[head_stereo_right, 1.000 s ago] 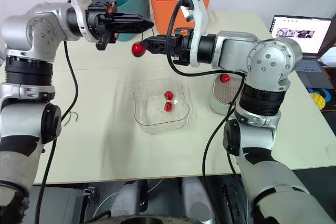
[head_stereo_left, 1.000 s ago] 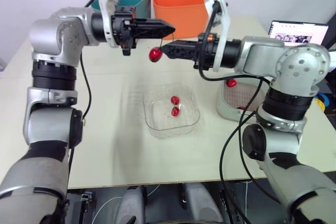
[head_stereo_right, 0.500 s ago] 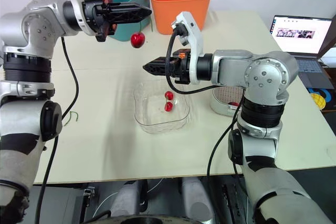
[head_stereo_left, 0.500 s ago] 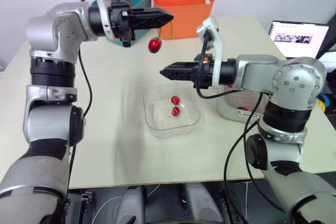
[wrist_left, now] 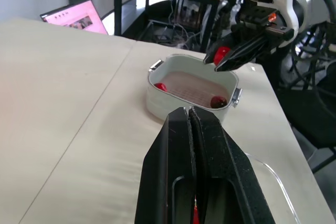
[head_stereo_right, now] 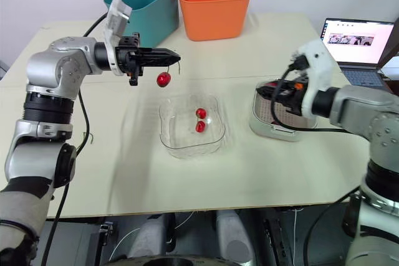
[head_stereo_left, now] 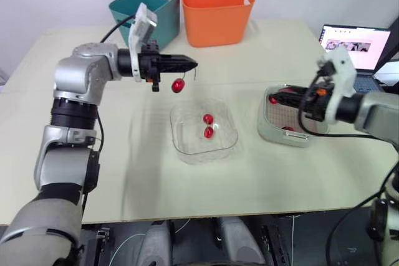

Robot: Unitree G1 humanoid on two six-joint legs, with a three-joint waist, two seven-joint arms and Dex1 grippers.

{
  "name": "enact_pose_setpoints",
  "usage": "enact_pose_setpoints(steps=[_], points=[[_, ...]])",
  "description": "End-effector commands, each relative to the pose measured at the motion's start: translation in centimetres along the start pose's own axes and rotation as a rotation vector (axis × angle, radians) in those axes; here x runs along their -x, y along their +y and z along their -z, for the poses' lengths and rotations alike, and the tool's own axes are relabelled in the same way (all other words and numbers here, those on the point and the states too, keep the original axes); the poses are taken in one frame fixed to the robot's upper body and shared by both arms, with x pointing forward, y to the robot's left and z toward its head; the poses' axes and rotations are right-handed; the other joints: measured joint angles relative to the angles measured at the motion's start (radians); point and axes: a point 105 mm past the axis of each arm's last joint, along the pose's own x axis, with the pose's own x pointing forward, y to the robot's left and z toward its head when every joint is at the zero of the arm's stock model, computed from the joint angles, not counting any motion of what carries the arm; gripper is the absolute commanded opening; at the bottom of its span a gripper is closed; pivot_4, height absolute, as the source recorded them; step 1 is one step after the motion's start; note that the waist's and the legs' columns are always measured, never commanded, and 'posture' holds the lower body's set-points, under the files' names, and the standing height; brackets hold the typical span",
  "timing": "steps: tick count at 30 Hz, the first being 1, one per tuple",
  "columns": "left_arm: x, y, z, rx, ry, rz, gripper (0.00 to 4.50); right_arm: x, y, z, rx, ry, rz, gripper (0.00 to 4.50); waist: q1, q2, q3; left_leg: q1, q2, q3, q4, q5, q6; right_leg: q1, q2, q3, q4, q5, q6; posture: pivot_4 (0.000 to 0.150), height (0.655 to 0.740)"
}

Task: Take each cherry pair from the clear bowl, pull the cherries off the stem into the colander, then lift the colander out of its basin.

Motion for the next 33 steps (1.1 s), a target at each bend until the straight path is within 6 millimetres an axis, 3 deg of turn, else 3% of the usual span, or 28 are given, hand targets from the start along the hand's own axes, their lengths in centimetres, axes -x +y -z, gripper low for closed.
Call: enact_pose_setpoints(steps=[1, 3, 8, 18, 19, 25, 28, 33], points=[[-0.3, -0.4, -0.7, -0.044, -0.018, 0.015, 0.00, 1.0, -3.4, 0.9, 0.001, 0.044, 0.190, 1.03, 0.000, 0.000, 0.000, 0.000, 0.000, 0.000, 0.000, 0.000, 0.000, 0.000, 0.000, 0.000, 0.000, 0.000, -0.001, 0.150, 0.7400], [-0.6, -0.5, -0.5, -0.046, -0.017, 0.022, 0.00, 0.8, -4.5, 1.8, 0.000, 0.077, 0.245, 1.03, 0.000, 0.000, 0.000, 0.000, 0.000, 0.000, 0.000, 0.000, 0.000, 0.000, 0.000, 0.000, 0.000, -0.001, -0.001, 0.150, 0.7400], [-0.9, -0.5, 0.1, -0.066, 0.008, 0.020, 0.00, -0.1, -4.8, 2.1, -0.016, 0.069, 0.242, 1.03, 0.000, 0.000, 0.000, 0.000, 0.000, 0.000, 0.000, 0.000, 0.000, 0.000, 0.000, 0.001, 0.000, 0.001, 0.002, 0.150, 0.7400], [-0.7, -0.2, 0.1, -0.079, 0.013, -0.001, 0.00, 0.1, -4.8, 0.5, -0.035, 0.004, 0.224, 4.41, 0.002, 0.000, 0.000, 0.000, 0.000, 0.000, 0.000, 0.000, 0.000, 0.000, 0.000, 0.001, 0.000, 0.001, 0.002, 0.150, 0.7400], [-0.7, -0.1, 0.0, -0.079, 0.012, -0.004, 0.00, 0.2, -4.8, 0.2, -0.031, -0.010, 0.223, 4.48, 0.002, 0.000, 0.000, 0.000, 0.000, 0.000, 0.000, 0.000, 0.000, 0.000, 0.000, 0.001, 0.000, 0.001, 0.002, 0.150, 0.7400], [-0.6, 0.1, -1.5, -0.093, -0.024, 0.003, 0.00, -0.3, 0.4, -4.0, 0.029, -0.178, -0.078, 4.48, -0.001, 0.000, 0.000, 0.000, 0.000, 0.000, 0.000, 0.000, 0.000, 0.000, 0.001, 0.001, 0.000, 0.001, 0.002, 0.150, 0.7400], [-0.3, 0.0, -3.1, -0.096, -0.058, 0.016, 0.00, -1.3, 3.9, -5.2, 0.039, -0.225, -0.254, 4.48, 0.000, 0.000, 0.000, 0.000, 0.000, 0.000, 0.000, 0.000, 0.000, 0.000, 0.001, 0.000, 0.000, 0.001, 0.002, 0.150, 0.7400], [0.3, -0.3, -5.1, -0.094, -0.097, 0.044, 0.00, -2.8, 7.9, -5.9, 0.000, -0.257, -0.459, 4.48, 0.001, 0.000, 0.000, -0.001, 0.000, 0.000, 0.000, 0.000, 0.000, 0.000, 0.000, 0.000, 0.000, 0.001, 0.002, 0.150, 0.7400]])
